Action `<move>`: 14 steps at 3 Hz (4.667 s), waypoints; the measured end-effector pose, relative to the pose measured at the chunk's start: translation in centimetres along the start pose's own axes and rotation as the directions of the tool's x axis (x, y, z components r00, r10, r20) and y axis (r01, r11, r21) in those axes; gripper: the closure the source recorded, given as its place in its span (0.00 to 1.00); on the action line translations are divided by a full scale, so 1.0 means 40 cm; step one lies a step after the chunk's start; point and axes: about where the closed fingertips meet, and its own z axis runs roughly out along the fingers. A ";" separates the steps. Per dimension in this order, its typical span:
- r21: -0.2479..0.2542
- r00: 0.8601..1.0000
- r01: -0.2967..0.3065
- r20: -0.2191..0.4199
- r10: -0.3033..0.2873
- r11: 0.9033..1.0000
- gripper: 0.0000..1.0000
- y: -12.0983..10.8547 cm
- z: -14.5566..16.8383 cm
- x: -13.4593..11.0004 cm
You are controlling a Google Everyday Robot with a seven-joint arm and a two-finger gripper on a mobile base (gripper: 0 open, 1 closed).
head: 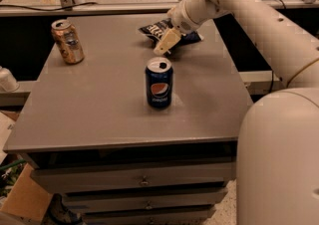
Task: Move blue chip bag near orange can
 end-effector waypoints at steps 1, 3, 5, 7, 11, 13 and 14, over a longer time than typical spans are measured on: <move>0.001 1.000 -0.011 -0.016 0.011 1.000 0.39 0.004 0.013 0.022; 0.021 1.000 -0.001 0.007 0.001 1.000 0.85 -0.006 -0.036 -0.001; -0.001 0.976 0.146 0.162 -0.144 0.989 1.00 0.008 -0.084 -0.249; -0.099 0.950 0.200 0.262 -0.168 0.975 1.00 0.104 -0.024 -0.350; -0.333 0.927 0.261 0.347 -0.140 0.906 0.84 0.364 0.099 -0.395; -0.366 0.931 0.270 0.336 -0.144 0.890 0.37 0.396 0.112 -0.394; -0.368 0.930 0.274 0.335 -0.149 0.889 0.14 0.391 0.107 -0.397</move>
Offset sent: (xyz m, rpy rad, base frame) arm -0.0054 -0.0282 -0.0044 -0.0233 0.0007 -0.0575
